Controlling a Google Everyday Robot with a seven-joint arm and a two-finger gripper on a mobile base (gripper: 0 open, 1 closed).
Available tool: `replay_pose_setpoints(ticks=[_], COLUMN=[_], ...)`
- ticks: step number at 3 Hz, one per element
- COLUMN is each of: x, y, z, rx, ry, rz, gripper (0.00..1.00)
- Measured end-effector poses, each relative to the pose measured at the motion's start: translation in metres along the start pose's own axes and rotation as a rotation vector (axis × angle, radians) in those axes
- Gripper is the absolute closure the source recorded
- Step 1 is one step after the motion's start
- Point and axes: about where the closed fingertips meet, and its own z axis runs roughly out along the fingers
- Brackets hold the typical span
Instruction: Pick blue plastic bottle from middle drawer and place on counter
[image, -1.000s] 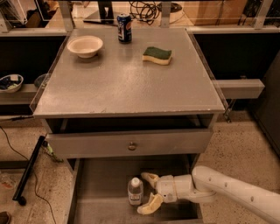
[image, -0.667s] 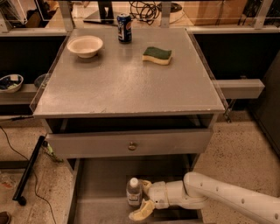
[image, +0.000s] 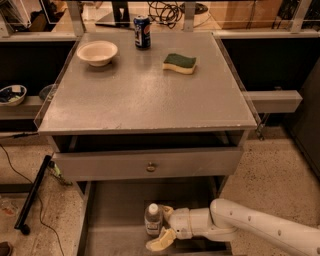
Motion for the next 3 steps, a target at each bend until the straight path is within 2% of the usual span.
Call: replay_pose_setpoints(ticks=[3], x=[0.0], y=[0.0], z=[0.0001], rx=[0.0], ry=[0.0], rz=[0.0], gripper=[0.72])
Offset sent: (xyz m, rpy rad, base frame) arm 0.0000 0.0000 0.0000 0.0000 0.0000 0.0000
